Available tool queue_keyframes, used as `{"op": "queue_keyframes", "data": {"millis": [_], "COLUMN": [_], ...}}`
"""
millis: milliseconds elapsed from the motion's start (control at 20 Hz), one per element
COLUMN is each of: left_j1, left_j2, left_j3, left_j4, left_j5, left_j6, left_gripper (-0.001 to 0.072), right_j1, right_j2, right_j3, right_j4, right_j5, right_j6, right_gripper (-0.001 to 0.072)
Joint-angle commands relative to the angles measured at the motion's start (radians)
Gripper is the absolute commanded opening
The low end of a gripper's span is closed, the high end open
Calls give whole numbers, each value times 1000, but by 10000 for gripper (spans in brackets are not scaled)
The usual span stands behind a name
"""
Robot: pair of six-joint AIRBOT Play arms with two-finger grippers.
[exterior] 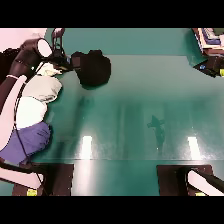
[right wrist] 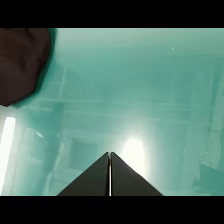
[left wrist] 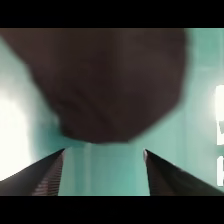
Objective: Fold the shirts.
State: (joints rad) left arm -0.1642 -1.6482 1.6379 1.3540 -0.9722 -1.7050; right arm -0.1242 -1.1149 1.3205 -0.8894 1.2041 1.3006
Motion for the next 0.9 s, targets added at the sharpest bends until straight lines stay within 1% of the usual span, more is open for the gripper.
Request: {"op": "queue_keyframes", "data": {"millis": [0, 150, 300, 350, 400, 450, 600, 650, 750, 850], "left_j1": [49, 48, 48, 48, 49, 49, 48, 48, 48, 47], "left_j2": [-119, -180, -198, -198, -196, -191, -150, -113, 2, 143], "left_j3": [1, 1, 2, 6, 14, 21, 80, 100, 152, 200], "left_j4": [-50, -69, -80, -95, -102, -102, -100, -97, -93, -99], "left_j5": [117, 229, 285, 291, 286, 272, 193, 188, 193, 164], "left_j6": [12, 14, 13, 13, 13, 16, 41, 41, 77, 124], "left_gripper": [593, 592, 590, 498, 245, 27, 24, 23, 23, 23], "right_j1": [2, 3, 3, 2, 2, 2, 2, 2, 2, 2], "right_j2": [0, 0, 0, 0, 0, 0, 1, 1, 1, 1], "right_j3": [0, 0, 0, 0, 0, 0, 1, 8, 62, 154], "right_j4": [0, 5, 5, 5, 5, 5, 5, 5, 5, 5], "right_j5": [3, 3, 3, 2, 2, 3, -1, 2, 11, 10], "right_j6": [0, 0, 0, 0, 0, 0, 0, 0, 0, 0], "right_gripper": [13, 14, 13, 14, 14, 13, 14, 13, 13, 14]}}
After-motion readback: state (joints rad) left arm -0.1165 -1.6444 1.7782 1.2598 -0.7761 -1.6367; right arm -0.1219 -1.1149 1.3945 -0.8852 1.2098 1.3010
